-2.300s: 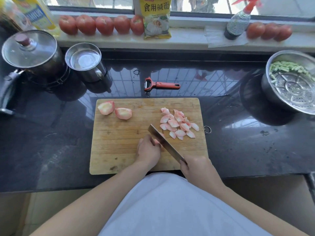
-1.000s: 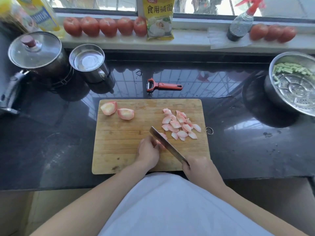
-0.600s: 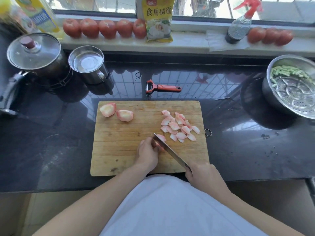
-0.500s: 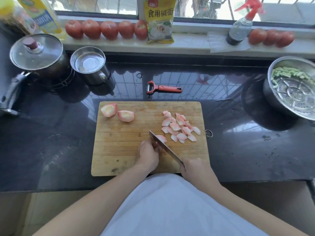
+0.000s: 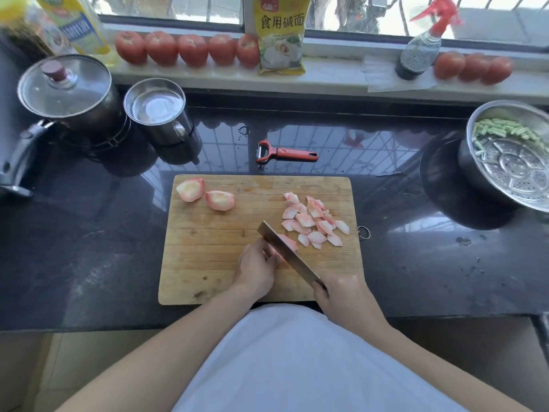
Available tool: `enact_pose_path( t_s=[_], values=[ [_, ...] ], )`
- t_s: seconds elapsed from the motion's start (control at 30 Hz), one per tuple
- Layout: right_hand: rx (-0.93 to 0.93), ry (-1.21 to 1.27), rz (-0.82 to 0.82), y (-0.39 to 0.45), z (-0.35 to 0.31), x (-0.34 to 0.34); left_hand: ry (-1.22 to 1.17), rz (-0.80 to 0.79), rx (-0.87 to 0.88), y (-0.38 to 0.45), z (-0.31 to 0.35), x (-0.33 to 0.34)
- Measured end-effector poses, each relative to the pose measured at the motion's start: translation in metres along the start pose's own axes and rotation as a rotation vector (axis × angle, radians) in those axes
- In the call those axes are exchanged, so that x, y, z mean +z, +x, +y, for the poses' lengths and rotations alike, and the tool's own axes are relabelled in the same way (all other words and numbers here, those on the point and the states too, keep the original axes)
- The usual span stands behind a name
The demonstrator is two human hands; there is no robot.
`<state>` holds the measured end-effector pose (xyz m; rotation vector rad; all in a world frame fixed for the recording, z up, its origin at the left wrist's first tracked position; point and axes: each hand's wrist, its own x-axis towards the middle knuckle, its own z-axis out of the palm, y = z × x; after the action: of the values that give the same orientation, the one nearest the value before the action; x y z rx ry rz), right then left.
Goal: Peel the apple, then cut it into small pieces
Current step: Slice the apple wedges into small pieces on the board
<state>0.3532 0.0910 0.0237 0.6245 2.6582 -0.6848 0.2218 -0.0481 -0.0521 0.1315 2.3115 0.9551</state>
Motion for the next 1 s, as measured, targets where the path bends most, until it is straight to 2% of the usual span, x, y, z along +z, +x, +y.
enact_pose_path(
  t_s=[0.37, 0.57, 0.73, 1.0],
  values=[
    [-0.029, -0.076, 0.012, -0.008, 0.002, 0.001, -0.009, 0.017, -0.026, 0.002, -0.003, 0.002],
    [0.021, -0.164, -0.058, -0.018, 0.01, -0.002, -0.054, -0.001, 0.04, 0.003, -0.004, 0.004],
    [0.045, -0.197, -0.144, 0.0, 0.0, 0.0, -0.036, 0.015, -0.006, 0.002, 0.0, 0.003],
    [-0.054, -0.126, 0.029, 0.054, -0.032, 0.012, -0.056, 0.022, 0.024, -0.004, 0.004, -0.001]
  ],
)
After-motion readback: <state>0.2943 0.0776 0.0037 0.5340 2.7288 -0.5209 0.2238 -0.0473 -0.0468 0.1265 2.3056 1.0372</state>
